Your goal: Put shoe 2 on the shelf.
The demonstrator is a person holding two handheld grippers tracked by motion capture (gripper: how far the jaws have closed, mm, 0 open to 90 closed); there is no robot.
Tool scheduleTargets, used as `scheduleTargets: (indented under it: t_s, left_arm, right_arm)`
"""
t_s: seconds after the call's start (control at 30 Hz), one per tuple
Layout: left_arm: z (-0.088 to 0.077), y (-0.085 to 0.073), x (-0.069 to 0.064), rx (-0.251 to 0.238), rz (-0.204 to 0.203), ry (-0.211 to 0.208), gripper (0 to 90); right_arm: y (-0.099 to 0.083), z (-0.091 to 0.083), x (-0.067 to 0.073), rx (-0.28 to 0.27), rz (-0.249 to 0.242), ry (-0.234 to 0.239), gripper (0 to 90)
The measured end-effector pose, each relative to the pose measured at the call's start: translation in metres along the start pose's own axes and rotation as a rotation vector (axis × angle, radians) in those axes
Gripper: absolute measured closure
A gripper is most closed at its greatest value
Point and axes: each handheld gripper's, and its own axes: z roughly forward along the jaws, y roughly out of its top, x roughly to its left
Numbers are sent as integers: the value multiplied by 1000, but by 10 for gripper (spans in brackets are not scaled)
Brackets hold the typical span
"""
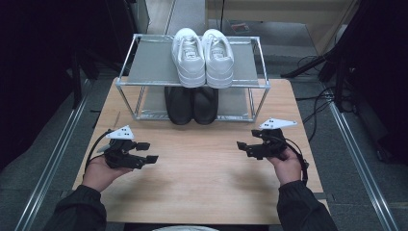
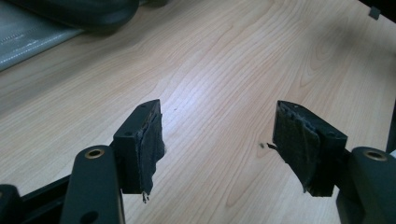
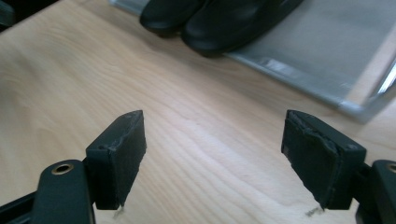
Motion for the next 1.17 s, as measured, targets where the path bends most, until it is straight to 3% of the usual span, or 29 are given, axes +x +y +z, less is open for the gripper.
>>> scheduleTargets:
  t_s: [0.1,0.23,0.53,0.67,0.8,1.03,1.17]
  left_arm:
    - [2,0,0,0,4,-4,327]
    - [5,0,1,-1,-1,-11,306]
    - [21,7,-1,14,-15,-40,281]
    - [25,6,-3,35,9,-18,254]
    - [24,4,-3,21,36,9,237]
    - [24,0,-1,35,29,75,246]
    - [24,0,2,37,12,79,246]
  right_arm:
    - [0,-4,-1,-21,9,27,231]
    - [-2,-4,-2,-5,-4,17,231]
    - [-2,4,3,3,-35,43,238]
    - [-2,13,4,25,-69,45,244]
    - [-3,17,6,49,-81,65,244]
    - [-4,15,7,57,-102,55,244]
    - [-6,17,7,70,-112,44,245]
